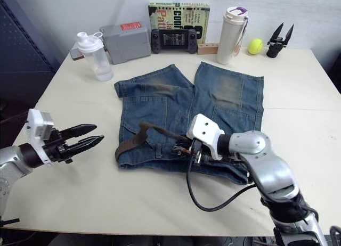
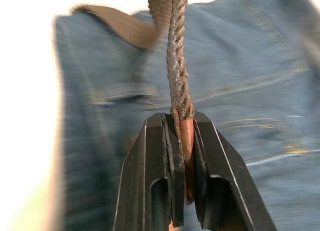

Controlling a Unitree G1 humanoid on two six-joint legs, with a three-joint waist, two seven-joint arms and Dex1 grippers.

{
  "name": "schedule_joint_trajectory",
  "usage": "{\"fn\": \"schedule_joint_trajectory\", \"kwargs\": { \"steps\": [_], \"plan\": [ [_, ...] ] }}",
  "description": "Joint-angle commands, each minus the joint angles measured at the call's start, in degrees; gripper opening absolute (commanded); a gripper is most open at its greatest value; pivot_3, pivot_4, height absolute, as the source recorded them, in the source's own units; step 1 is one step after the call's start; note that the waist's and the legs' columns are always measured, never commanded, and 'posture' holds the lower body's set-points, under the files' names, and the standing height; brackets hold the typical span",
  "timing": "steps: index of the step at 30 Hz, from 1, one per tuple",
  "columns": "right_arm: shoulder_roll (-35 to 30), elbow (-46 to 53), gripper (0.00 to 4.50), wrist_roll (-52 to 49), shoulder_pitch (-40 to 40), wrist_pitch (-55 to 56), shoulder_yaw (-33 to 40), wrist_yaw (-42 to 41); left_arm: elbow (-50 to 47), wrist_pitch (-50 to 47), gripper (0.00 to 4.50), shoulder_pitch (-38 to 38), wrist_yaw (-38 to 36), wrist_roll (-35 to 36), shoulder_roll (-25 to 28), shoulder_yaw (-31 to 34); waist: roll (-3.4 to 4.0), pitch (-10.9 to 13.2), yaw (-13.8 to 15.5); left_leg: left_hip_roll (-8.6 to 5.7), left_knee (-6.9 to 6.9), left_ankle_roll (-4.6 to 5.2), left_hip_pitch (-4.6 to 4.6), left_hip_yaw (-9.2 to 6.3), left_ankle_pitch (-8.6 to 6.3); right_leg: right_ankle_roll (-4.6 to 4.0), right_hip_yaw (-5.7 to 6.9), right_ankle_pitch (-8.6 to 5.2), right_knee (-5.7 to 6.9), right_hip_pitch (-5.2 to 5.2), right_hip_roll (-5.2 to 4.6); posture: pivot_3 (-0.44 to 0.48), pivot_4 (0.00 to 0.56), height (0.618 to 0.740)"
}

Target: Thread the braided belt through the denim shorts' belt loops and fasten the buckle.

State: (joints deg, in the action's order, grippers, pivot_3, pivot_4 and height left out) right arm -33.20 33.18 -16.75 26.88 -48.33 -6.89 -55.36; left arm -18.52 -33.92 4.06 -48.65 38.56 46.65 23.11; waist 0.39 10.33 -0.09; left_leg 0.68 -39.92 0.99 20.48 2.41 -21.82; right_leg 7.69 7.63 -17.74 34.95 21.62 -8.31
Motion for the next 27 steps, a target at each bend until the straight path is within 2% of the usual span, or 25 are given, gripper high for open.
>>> {"fn": "schedule_joint_trajectory", "kwargs": {
  "steps": [1, 8, 13, 21, 27],
  "plan": [
    [1.48, 0.89, 0.00, -3.09, 2.79, -2.84, 1.50, 3.50, -0.40, 3.31, 2.65, 5.18, -1.95, -2.38, 1.29, -4.04, 0.00, 0.00, -0.02, 0.00, 0.01, 0.00, -0.02, 0.00, 0.00, 0.00, 0.00, 0.00, 0.02, 0.00, 0.00, 0.000, 0.150, 0.731],
    [-5.82, -8.17, 0.00, 17.75, 4.17, 23.80, -8.53, 10.51, -1.20, 11.11, 2.65, 20.75, -3.77, -11.30, 1.15, -16.37, -0.06, 0.03, 0.19, -0.51, 0.02, 0.00, 0.03, -0.02, 0.00, 0.01, -0.02, 0.00, 0.01, 0.03, -0.09, 0.000, 0.150, 0.731],
    [-6.84, -10.66, 0.00, 26.06, 3.86, 38.06, -10.45, 14.62, -0.03, 10.78, 2.65, 27.18, -1.45, -15.73, -1.32, -22.09, -0.08, 0.05, -0.25, -0.47, 0.13, 0.00, 0.03, 0.15, 0.00, 0.03, 0.00, 0.01, 0.00, 0.14, -0.09, 0.000, 0.150, 0.731],
    [-5.05, -11.81, 0.00, 32.22, 2.46, 44.20, -11.06, 16.57, 1.25, 10.71, 2.65, 29.22, 0.53, -21.52, -4.82, -27.80, -0.12, 0.08, 0.10, -0.38, 0.03, 0.00, 0.08, 0.18, 0.01, 0.03, -0.02, 0.01, 0.03, 0.17, -0.05, 0.000, 0.150, 0.731],
    [-3.86, -11.17, 0.00, 33.17, 1.70, 44.25, -10.46, 15.76, 0.04, 11.97, 2.65, 30.27, 3.80, -30.11, -5.99, -32.58, -0.13, 0.08, 0.11, -0.43, -0.08, 0.01, 0.25, -0.01, 0.01, 0.04, 0.07, 0.01, 0.02, 0.17, -0.06, 0.000, 0.150, 0.731]
  ]
}}
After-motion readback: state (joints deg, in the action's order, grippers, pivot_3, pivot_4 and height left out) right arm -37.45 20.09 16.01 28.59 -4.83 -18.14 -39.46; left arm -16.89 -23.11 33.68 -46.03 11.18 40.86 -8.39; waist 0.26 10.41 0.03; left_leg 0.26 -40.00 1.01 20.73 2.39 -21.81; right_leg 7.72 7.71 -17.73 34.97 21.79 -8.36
